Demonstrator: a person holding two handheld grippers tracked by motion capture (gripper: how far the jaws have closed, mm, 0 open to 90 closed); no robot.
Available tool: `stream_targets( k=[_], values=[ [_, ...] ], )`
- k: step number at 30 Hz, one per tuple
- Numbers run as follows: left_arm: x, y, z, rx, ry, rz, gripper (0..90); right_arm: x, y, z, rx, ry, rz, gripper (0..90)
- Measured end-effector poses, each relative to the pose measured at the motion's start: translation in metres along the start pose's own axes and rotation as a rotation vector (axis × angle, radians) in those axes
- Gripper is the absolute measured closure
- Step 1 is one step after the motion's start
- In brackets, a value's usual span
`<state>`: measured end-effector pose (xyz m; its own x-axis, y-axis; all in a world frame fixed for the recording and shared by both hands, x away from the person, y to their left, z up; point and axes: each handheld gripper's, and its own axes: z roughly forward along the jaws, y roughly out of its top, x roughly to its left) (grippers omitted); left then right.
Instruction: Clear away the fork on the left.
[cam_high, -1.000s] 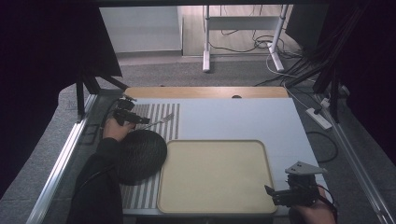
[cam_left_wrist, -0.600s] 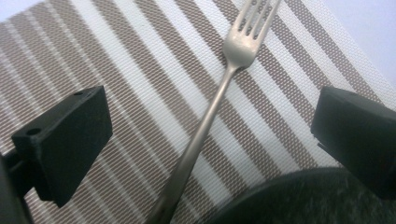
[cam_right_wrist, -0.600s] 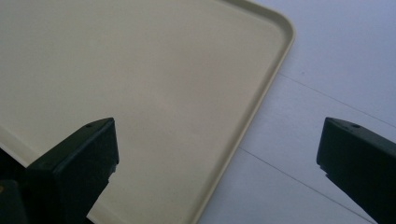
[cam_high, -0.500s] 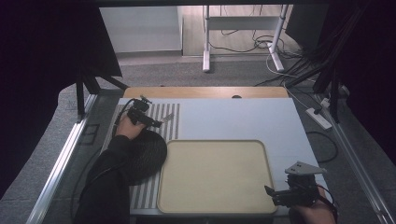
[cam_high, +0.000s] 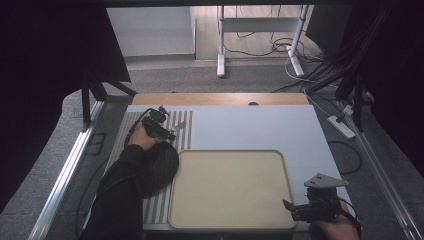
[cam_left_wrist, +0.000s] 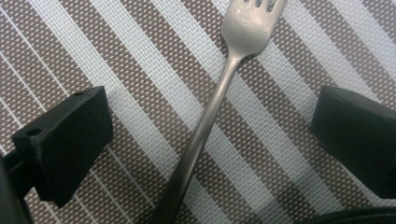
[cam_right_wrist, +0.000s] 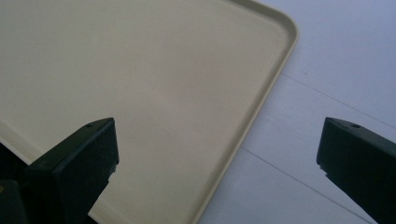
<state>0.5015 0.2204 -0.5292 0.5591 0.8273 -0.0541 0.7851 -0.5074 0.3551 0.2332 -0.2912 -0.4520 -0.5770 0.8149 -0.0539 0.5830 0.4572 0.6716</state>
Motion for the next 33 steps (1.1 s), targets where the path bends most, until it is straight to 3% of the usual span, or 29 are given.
stream_targets(
  k=[4,7,9,11,13,14,15,20,25,28,33],
  values=[
    [0.004,-0.001,-0.006,-0.005,0.004,0.005,11.1,0.0,0.0,0.0,0.003,0.0,-0.002,0.0],
    [0.009,-0.004,-0.013,-0.029,0.0,0.018,37.7,0.0,0.0,0.0,0.004,0.0,-0.004,0.0],
    [0.009,-0.005,-0.013,-0.035,-0.001,0.028,43.6,0.0,0.0,0.0,0.005,0.0,-0.007,0.0],
    [0.009,-0.005,-0.014,-0.04,-0.014,0.053,57.0,0.0,0.0,0.001,0.007,-0.001,-0.009,0.0],
    [0.008,-0.006,-0.014,-0.044,-0.006,0.063,60.2,0.001,0.0,0.0,0.006,-0.002,-0.01,0.0],
    [0.01,-0.006,-0.015,-0.044,-0.037,0.075,65.9,0.001,0.0,0.0,0.006,-0.001,-0.01,0.0],
    [0.01,-0.007,-0.015,-0.049,-0.033,0.089,77.9,0.001,0.0,0.0,0.006,-0.002,-0.01,0.0],
    [0.011,-0.009,-0.016,-0.056,-0.044,0.136,82.7,0.001,0.0,0.001,0.004,0.001,-0.012,0.0],
    [0.012,-0.006,-0.016,-0.034,-0.049,0.149,85.6,0.001,0.0,0.0,0.004,0.006,-0.018,0.0],
    [0.011,-0.005,-0.017,-0.024,0.004,0.165,85.9,0.001,0.0,0.0,0.004,0.007,-0.019,0.0],
    [0.014,-0.004,-0.024,-0.001,0.056,0.187,85.9,0.001,0.0,0.0,0.004,0.009,-0.017,0.0]
  ],
)
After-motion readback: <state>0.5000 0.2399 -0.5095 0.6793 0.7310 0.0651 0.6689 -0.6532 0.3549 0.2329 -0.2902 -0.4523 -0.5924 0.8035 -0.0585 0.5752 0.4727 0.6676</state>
